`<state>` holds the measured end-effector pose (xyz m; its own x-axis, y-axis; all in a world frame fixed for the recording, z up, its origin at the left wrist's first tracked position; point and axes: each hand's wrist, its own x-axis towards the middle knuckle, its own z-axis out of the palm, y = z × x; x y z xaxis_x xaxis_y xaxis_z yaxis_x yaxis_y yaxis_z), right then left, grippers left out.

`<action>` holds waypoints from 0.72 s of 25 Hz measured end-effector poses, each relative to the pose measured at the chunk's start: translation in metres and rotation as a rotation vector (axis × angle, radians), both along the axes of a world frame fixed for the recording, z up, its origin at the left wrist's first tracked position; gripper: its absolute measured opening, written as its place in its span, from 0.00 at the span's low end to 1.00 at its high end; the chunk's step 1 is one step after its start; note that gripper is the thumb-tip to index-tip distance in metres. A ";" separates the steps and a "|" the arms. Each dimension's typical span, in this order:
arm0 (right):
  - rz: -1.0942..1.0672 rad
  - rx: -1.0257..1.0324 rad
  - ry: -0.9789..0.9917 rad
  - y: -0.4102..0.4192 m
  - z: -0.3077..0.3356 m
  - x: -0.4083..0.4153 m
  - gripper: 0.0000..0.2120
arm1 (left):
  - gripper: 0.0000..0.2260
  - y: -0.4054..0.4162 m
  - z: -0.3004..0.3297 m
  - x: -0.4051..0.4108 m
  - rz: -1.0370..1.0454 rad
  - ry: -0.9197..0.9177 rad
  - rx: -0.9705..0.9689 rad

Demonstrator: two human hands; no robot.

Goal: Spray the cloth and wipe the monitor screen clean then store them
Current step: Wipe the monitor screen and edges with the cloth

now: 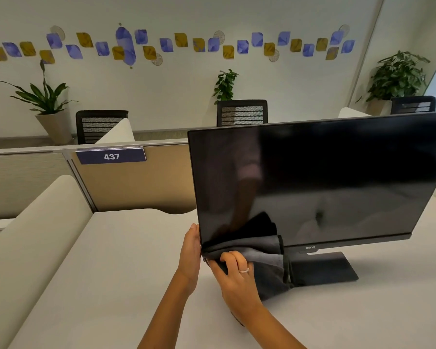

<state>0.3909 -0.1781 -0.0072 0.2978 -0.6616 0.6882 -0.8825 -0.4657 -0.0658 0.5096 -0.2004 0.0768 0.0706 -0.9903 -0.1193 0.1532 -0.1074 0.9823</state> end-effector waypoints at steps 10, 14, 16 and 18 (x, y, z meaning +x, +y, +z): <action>-0.081 0.118 -0.141 0.003 0.011 -0.075 0.08 | 0.26 0.000 -0.009 -0.019 0.106 -0.099 0.086; -0.223 0.075 -0.134 0.001 0.015 -0.134 0.19 | 0.29 -0.001 -0.014 -0.022 0.139 -0.098 0.121; -0.292 0.090 -0.153 0.000 0.022 -0.147 0.20 | 0.30 -0.001 -0.014 -0.023 0.157 -0.097 0.124; -0.301 0.087 -0.154 0.000 0.026 -0.150 0.19 | 0.33 -0.001 -0.014 -0.023 0.160 -0.107 0.128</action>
